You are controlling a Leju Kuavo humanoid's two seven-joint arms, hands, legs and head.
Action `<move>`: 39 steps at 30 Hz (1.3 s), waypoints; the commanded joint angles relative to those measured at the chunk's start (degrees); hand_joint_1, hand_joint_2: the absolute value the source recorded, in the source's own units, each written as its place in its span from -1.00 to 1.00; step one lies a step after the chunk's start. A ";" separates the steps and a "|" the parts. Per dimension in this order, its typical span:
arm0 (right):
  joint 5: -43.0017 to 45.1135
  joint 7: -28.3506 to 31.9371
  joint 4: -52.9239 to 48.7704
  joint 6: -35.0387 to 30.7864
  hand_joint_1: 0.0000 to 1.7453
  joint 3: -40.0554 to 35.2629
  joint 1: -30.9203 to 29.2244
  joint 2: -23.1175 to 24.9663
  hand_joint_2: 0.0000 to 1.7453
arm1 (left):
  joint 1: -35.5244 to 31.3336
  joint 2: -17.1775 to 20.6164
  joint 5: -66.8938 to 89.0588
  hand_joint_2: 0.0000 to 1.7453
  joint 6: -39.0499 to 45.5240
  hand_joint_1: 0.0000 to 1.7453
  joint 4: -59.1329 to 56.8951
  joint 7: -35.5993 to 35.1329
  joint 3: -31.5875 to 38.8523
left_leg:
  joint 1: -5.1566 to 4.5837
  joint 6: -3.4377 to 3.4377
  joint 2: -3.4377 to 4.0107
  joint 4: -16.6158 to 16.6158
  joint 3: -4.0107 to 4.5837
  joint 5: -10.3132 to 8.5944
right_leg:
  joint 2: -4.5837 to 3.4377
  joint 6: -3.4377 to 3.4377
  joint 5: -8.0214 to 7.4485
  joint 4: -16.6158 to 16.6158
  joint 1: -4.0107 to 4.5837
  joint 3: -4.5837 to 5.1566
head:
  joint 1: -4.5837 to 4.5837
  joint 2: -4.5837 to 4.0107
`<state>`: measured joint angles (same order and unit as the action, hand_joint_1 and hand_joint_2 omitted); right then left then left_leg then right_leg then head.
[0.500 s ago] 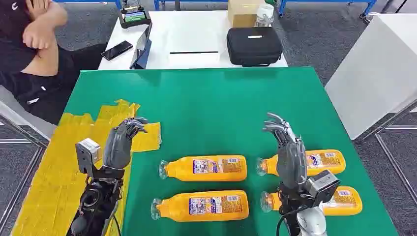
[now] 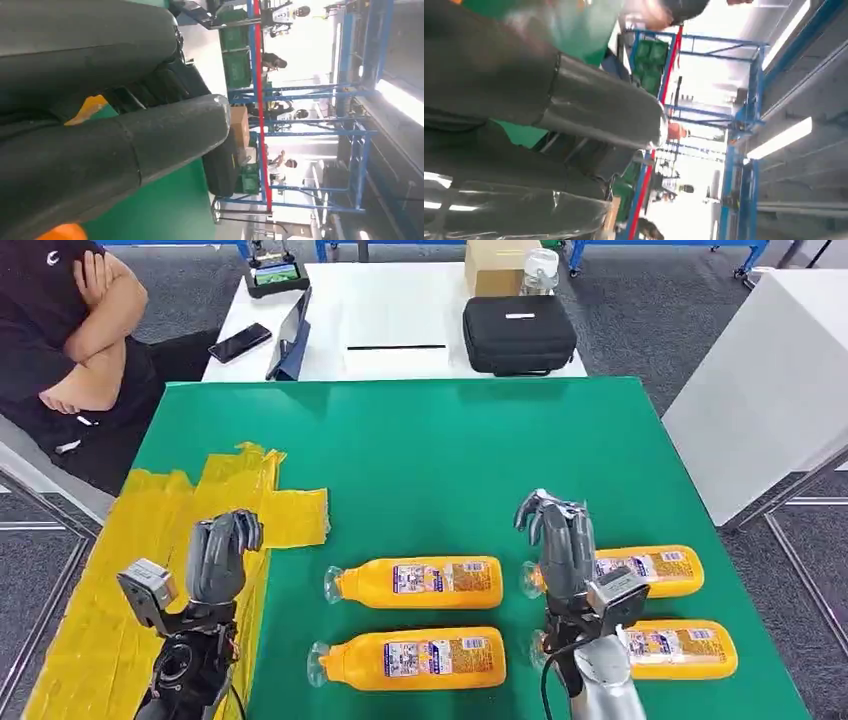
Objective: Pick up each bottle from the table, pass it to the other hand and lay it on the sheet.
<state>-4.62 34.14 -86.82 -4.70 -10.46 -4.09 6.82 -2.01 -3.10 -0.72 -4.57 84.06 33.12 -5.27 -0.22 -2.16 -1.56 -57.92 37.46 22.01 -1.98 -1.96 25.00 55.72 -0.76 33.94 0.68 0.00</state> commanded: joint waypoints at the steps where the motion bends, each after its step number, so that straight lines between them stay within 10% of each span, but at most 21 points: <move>1: 1.92 -0.12 2.04 -1.47 -1.00 -3.02 0.54 -3.32 -1.00 | 3.10 0.60 1.01 -1.00 2.71 -1.00 3.64 -1.73 0.81 | 0.03 0.11 0.23 0.03 -0.36 0.20 | 0.02 0.06 0.11 -0.10 0.07 -0.36 | 0.00 0.00; 23: 0.94 -2.50 -7.31 1.73 -1.00 -4.44 7.97 -7.92 -1.00 | 6.99 0.44 -2.60 -1.00 0.34 -1.00 5.72 -5.99 2.56 | 0.00 0.09 0.12 0.02 -0.15 0.16 | 0.06 0.04 0.07 -0.08 0.03 -0.13 | 0.00 0.00; 24: -0.46 -3.80 -7.82 1.64 -1.00 -4.25 8.63 -8.33 1.00 | 7.08 0.48 -2.31 -1.00 0.67 -1.00 5.17 -8.01 2.80 | 0.01 0.14 0.16 0.01 -0.32 0.24 | 0.10 0.07 0.14 -0.08 0.05 -0.30 | 0.00 0.00; 35: -30.30 -21.82 -17.50 -2.37 -1.00 11.94 25.01 -19.98 1.00 | 6.42 -1.06 -3.40 -1.00 -2.67 -1.00 0.01 -9.27 8.49 | -0.05 0.00 -0.25 0.06 -0.21 0.20 | 0.42 0.00 0.25 -0.12 -0.02 -0.27 | 0.02 0.00; 39: -43.59 -28.03 -18.58 3.14 -1.00 17.63 25.51 -16.66 1.00 | 6.33 -1.44 -1.99 -1.00 -3.23 -1.00 0.26 -9.72 7.09 | -0.11 -0.09 -0.11 0.02 -0.40 0.41 | 0.37 -0.07 0.40 -0.13 -0.03 -0.47 | 0.00 0.00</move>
<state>-35.47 12.27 -103.16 -6.91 -4.38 17.42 -8.52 6.67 -3.08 -3.96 -7.02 89.52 24.09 0.94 -0.34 -2.37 -1.61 -57.92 37.48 22.26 -1.95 -2.09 25.19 55.66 -0.85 33.95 0.68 0.00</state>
